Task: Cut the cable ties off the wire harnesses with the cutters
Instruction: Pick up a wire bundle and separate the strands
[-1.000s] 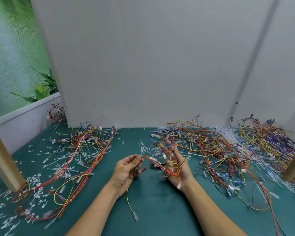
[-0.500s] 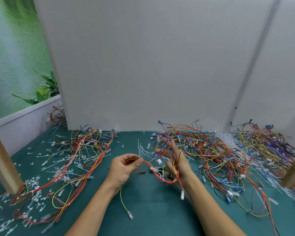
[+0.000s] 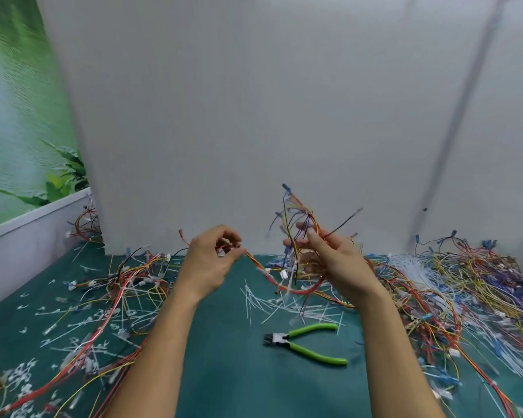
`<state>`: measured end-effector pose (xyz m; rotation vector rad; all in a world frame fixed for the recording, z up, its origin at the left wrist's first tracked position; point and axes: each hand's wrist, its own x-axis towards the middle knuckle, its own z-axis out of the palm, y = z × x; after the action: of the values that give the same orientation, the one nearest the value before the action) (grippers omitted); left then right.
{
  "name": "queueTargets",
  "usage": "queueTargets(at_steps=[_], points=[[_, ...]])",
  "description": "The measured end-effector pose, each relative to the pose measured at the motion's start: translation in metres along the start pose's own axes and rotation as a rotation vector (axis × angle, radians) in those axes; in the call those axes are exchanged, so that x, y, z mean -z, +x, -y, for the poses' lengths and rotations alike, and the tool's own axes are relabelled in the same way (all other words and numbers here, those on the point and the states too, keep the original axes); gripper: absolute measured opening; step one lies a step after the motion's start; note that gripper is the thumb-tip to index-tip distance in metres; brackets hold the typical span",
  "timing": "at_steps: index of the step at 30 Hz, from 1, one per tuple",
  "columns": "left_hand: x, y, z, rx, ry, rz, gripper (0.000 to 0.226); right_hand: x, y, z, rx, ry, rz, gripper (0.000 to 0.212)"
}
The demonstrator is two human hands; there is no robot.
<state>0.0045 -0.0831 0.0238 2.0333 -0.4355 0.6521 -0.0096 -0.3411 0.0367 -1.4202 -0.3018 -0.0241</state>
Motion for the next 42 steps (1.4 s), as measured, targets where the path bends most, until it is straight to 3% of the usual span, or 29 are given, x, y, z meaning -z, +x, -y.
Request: queueTargets(at_steps=[4,9,12,17,21,24,28,35,42], points=[[0.003,0.002,0.018,0.034,0.000,0.023,0.039,0.004,0.010,-0.005,-0.045,0.109,0.017,0.025],[0.011,0.000,0.027,0.085,0.070,0.071,0.016,0.004,0.015,-0.003,-0.002,0.378,-0.085,0.024],[0.016,-0.004,0.027,0.175,0.056,0.118,0.010,0.003,0.013,0.000,0.001,0.591,-0.112,0.037],[0.023,-0.007,0.026,0.211,0.070,0.171,0.010,-0.003,0.012,-0.002,-0.021,0.796,-0.147,0.024],[0.025,-0.008,0.021,0.164,0.076,0.118,0.009,-0.007,0.009,-0.002,-0.011,0.879,-0.111,0.019],[0.022,-0.007,0.016,0.042,0.268,0.006,0.009,-0.007,0.007,-0.003,-0.027,0.923,-0.102,0.025],[0.020,-0.005,0.014,-0.027,0.375,-0.095,0.014,-0.006,0.007,-0.001,-0.008,0.860,-0.093,0.034],[0.016,-0.007,0.011,0.048,0.238,-0.058,0.020,0.001,0.004,0.001,0.095,0.547,-0.111,0.023],[0.007,-0.011,0.004,0.064,0.146,0.054,0.010,-0.005,-0.002,0.004,0.086,0.408,-0.082,0.042]])
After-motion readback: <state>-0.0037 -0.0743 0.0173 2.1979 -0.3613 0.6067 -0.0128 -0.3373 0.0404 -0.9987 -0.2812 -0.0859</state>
